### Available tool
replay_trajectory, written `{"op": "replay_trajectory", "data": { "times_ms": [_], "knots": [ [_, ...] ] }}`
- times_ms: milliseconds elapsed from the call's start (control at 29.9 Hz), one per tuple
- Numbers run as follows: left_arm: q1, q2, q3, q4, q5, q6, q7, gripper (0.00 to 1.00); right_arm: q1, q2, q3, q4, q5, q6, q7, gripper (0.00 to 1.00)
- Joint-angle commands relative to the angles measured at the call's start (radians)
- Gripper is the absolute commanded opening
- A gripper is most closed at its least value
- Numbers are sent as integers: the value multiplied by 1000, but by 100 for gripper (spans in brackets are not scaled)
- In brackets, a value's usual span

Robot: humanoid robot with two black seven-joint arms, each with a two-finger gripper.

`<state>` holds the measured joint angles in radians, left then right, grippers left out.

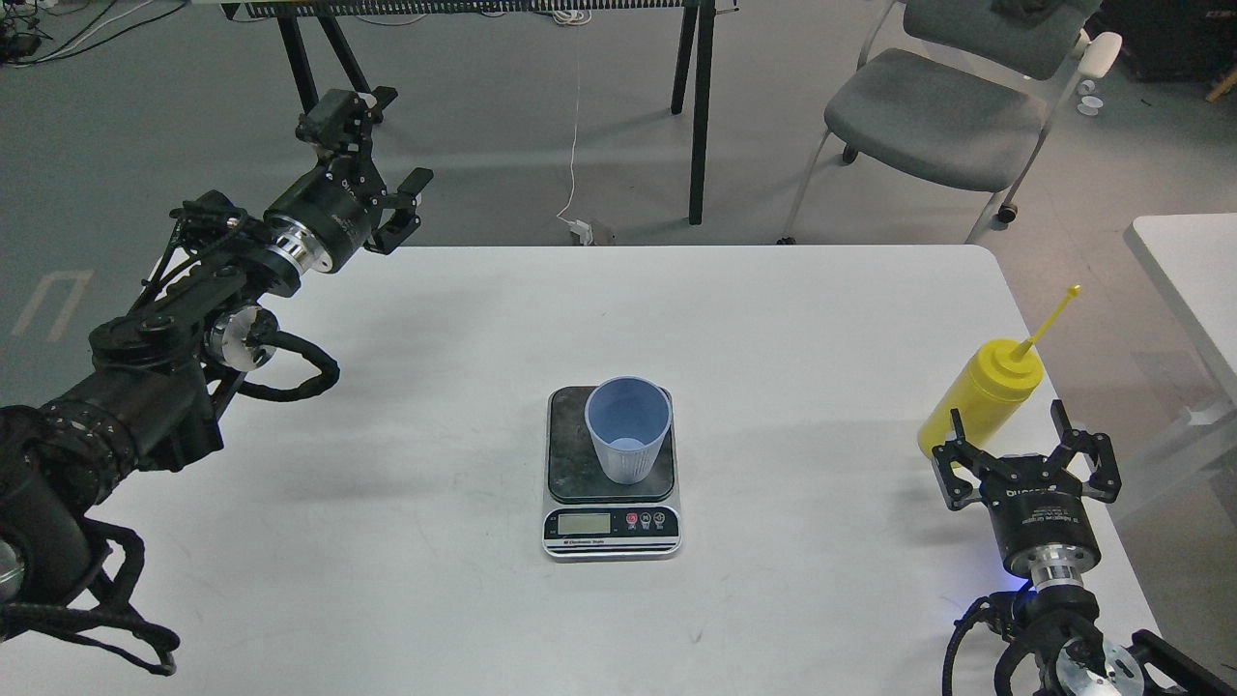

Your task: Pour seasoning into cup on scale with both arms

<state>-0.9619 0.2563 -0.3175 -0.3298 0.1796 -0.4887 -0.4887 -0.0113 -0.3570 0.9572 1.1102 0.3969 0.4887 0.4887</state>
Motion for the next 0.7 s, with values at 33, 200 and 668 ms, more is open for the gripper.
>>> {"op": "replay_trajectory", "data": {
  "times_ms": [33,200,668],
  "knots": [
    [-3,0,0,-1,0,0,0,99,-55,-89,-24,28,-16,0,0,99],
    [-5,3,-2,-1,0,0,0,99,-84,-255,-64,-16,-24,0,0,99],
    [-9,3,-17,0,-14,0,0,99,446,-488,-187,-529,-297,0,-136,99]
  ]
}}
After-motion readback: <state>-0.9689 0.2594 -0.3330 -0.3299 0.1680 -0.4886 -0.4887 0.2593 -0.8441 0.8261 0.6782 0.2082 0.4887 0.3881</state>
